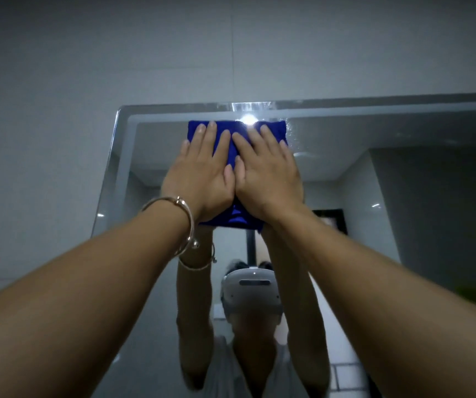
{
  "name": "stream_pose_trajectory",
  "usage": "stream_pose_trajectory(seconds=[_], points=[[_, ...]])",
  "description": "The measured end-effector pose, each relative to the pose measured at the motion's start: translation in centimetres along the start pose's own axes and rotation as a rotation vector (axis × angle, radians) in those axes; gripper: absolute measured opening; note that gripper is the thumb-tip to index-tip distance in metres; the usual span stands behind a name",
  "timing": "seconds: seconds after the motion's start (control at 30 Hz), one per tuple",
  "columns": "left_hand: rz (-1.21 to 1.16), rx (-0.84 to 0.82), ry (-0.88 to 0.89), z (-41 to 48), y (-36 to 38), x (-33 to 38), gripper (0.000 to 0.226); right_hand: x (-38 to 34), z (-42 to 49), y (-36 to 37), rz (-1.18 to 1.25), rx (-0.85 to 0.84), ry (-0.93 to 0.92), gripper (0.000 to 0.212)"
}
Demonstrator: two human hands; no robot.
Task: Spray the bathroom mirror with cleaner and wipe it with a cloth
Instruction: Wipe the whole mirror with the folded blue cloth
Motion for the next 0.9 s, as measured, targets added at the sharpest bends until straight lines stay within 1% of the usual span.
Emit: stream_pose_trajectory(seconds=[0.17,0.37,0.47,0.6,0.67,0.73,0.9], points=[[0.011,-0.032,-0.018,-3.8,1.8,1.4,0.062,-0.3,-4.2,1.1,0.009,-0.022,-0.02,0.052],[0.039,-0.105,-0.104,-7.5,3.5,3.0,0.064,-0.6,-8.1,2.0,0.015,-0.054,-0.079,0.057],[0.038,-0.122,-0.135,-8.1,4.1,3.3,0.063,-0.5,-9.0,1.9,0.024,-0.059,-0.106,0.053],[0.024,-0.102,-0.123,-8.2,4.2,3.5,0.061,-0.4,-9.6,1.9,0.038,-0.081,-0.121,0.052],[-0.002,-0.078,-0.094,-8.8,4.4,4.0,0.058,-0.1,-10.3,1.9,0.048,-0.083,-0.099,0.052],[-0.025,-0.049,-0.064,-9.1,4.6,4.4,0.059,0.1,-10.8,1.9,0.05,-0.085,-0.064,0.054],[0.0,0.016,-0.044,-9.4,4.1,4.6,0.062,-0.1,-10.7,2.0,0.038,-0.127,-0.056,0.058]])
Point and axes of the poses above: each hand's wrist, its own z-axis towards the middle knuckle, its own y-axis out of the palm, x = y × z, the point moved 9 cm from there along z, towards the middle knuckle, and after that the axes turned 13 degrees about -x, right-handed, at the moved point
